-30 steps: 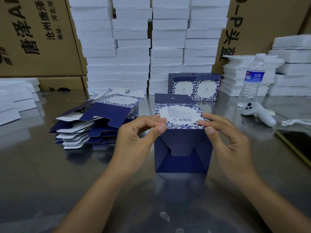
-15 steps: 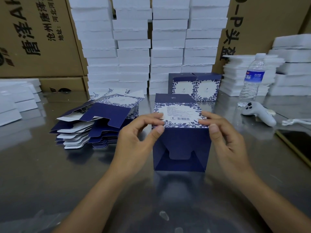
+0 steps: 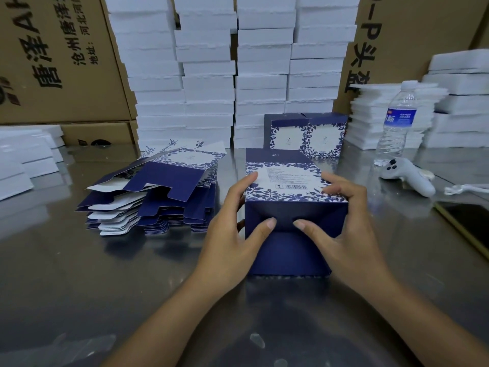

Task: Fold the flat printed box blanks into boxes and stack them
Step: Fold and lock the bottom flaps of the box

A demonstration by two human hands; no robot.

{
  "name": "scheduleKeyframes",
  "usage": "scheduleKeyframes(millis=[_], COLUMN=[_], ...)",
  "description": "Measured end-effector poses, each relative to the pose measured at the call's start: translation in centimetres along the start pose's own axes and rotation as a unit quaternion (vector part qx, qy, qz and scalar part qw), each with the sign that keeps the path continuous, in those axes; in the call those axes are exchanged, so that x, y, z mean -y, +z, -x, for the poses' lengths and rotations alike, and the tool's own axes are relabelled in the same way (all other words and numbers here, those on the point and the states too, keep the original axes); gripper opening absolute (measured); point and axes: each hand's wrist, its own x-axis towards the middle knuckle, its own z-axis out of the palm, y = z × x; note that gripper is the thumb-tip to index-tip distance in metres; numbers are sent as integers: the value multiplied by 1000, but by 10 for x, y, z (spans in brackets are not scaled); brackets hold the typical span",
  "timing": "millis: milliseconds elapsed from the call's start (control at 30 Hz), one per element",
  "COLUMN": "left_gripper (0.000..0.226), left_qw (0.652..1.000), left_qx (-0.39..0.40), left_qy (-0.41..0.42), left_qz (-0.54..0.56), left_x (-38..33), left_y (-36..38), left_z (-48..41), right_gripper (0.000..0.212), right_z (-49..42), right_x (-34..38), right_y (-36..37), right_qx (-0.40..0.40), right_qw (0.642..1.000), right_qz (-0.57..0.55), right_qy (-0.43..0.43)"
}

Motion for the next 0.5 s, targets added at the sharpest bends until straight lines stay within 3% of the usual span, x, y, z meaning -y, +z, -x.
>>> scheduleKeyframes(millis=[300,433,500], left_gripper=[64,67,63], left_qw=[1000,1000,999], left_qx=[5,-6,-13], left_qy=[-10,-14,-13], left_qz=[21,26,27], left_x=[-5,-5,-5], left_y=[-3,-4,-4], left_z=[-2,-3,-2], right_gripper=[49,17,31], right_z=[-2,-5,-4], right_x=[1,4,4], right_y=[-3,-4,-5], right_qx=[28,32,12], right_qw=[999,996,992], right_qz=[-39,-72,-118], right_qy=[25,32,40])
